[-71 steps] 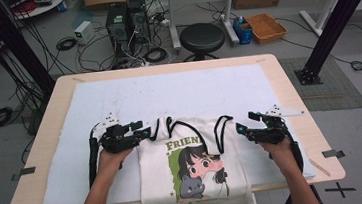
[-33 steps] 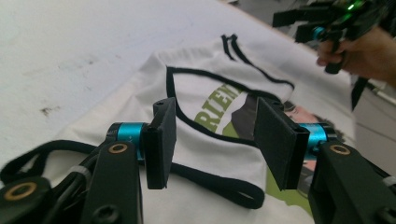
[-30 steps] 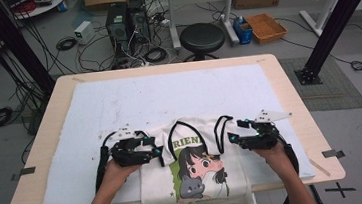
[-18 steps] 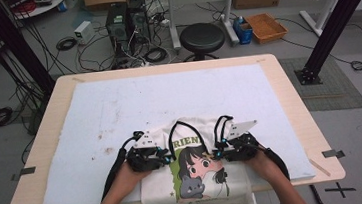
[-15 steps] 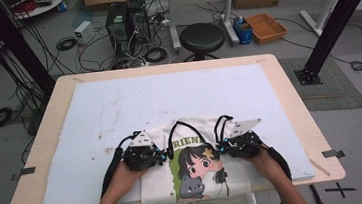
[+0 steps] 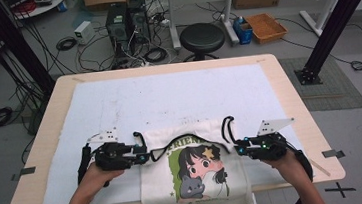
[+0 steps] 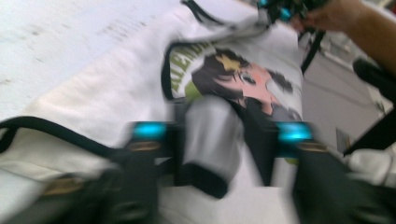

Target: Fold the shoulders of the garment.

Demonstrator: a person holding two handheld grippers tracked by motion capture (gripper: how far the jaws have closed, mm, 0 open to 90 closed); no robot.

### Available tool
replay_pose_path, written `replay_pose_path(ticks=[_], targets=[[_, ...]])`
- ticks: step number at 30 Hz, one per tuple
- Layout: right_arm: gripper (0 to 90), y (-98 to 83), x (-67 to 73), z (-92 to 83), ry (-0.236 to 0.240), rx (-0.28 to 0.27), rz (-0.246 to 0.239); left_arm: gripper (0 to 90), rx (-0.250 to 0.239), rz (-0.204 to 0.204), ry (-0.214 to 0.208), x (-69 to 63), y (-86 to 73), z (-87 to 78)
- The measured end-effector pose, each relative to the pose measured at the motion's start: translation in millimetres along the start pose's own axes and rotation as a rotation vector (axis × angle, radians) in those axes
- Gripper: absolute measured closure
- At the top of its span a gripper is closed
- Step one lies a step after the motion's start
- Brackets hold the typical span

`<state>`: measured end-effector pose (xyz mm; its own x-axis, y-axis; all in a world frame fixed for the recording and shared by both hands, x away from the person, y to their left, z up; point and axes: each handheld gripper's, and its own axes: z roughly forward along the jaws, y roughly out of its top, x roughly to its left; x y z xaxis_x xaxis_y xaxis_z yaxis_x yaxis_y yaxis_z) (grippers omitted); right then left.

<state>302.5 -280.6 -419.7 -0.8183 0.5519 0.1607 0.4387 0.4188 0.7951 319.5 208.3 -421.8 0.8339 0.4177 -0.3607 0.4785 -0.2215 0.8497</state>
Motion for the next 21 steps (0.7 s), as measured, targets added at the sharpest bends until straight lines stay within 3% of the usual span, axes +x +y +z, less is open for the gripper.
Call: replay_pose_path(ticks=[1, 4, 6, 8, 10, 15, 17, 18, 21], targets=[[59.0, -1.4, -0.9, -1.5, -0.016, -0.02, 0.016, 45.1, -0.027, -0.019, 0.019, 1.9, 0.3, -0.1], [61.1, -1.4, -3.7, 3.2, -0.053, -0.043, 0.036, 42.4, -0.079, -0.034, 0.176, 6.0, 1.6, 4.9], [68.3, 1.6, -1.9, 18.0, -0.075, -0.009, 0.018, 42.4, -0.078, -0.041, 0.297, 9.9, 4.2, 12.7], [73.6, 4.5, 1.4, 36.3, -0.081, 0.043, -0.019, 43.0, -0.055, -0.046, 0.386, 14.4, 7.0, 22.1], [74.8, 5.1, 2.2, 48.7, -0.084, 0.11, -0.038, 44.5, -0.044, -0.035, 0.432, 18.0, 8.4, 29.4], [79.2, -0.3, 2.9, 38.7, -0.08, 0.168, -0.055, 46.2, -0.066, -0.035, 0.472, 25.1, 8.6, 32.4], [73.2, -1.9, 1.6, 32.4, -0.044, 0.184, -0.036, 46.0, -0.079, -0.05, 0.469, 27.0, 7.7, 29.8], [68.3, -1.8, 1.4, 30.0, -0.036, 0.174, -0.026, 45.6, -0.092, -0.059, 0.471, 27.3, 7.3, 28.6], [58.3, 0.0, 1.8, 28.4, -0.04, 0.08, -0.019, 42.5, -0.125, -0.076, 0.455, 28.9, 7.0, 24.0]])
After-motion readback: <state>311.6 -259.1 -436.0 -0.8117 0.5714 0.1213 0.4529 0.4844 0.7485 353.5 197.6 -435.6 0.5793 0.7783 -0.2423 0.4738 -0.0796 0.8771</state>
